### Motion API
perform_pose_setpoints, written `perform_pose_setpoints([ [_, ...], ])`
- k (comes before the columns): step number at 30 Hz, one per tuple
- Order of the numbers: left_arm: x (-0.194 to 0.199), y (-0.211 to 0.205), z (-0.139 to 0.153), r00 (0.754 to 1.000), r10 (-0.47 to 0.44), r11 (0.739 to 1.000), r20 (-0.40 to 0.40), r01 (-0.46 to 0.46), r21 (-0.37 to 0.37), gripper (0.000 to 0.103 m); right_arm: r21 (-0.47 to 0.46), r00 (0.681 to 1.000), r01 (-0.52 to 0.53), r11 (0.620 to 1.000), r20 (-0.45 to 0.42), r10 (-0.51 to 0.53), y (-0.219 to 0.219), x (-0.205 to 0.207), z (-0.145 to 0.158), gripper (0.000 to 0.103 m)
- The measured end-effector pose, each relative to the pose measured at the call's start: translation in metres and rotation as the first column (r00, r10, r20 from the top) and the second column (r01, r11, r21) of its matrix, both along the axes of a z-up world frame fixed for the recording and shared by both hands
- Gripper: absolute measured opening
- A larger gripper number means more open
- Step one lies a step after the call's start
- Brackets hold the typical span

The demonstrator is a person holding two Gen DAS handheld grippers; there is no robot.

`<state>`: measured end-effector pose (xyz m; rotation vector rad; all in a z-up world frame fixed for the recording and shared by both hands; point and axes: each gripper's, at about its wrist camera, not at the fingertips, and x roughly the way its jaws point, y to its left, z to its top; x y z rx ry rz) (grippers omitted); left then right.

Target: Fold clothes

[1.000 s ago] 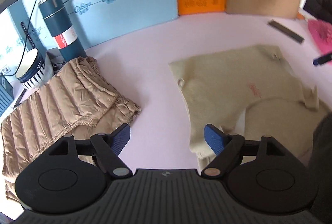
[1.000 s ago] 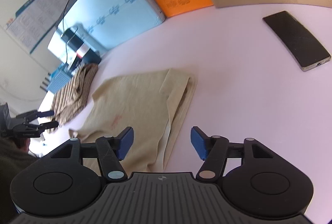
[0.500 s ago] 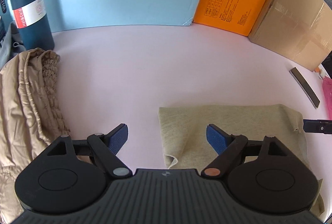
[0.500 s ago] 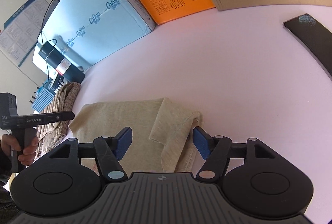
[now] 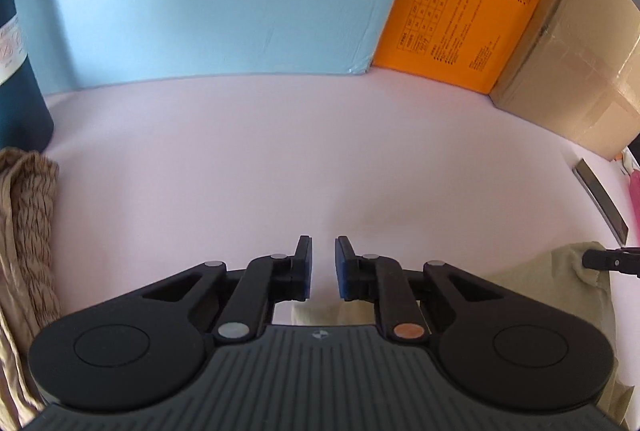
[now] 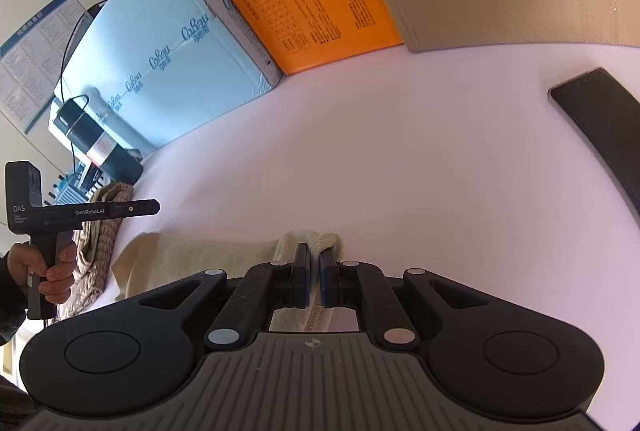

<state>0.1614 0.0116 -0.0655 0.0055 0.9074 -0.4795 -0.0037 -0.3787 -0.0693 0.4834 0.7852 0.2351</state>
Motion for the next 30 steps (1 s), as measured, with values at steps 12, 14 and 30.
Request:
perform_pose_setpoints([
  [12,0.0,0.028,0.003,0.997,-0.075,0.997,0.017,0.075,-0.016,0.07,-0.065,0.999,0.022,0.998,-0.027,-0.024,-0.012,0.018,-0.016,0.005],
  [14,-0.014,0.034,0.001,0.994,-0.109,0.994,0.007,0.109,-0.015,0.071,-0.062,0.999,0.025,0.998,-0.021,-0.026,-0.011,0.014,-0.015,0.01],
  [30,-0.04,0.02,-0.012,0.993,0.095,0.964,0.077,-0.111,0.243,0.065,-0.048,0.974,0.227,0.973,0.025,-0.226,-0.014,-0.082,-0.006,0.078],
])
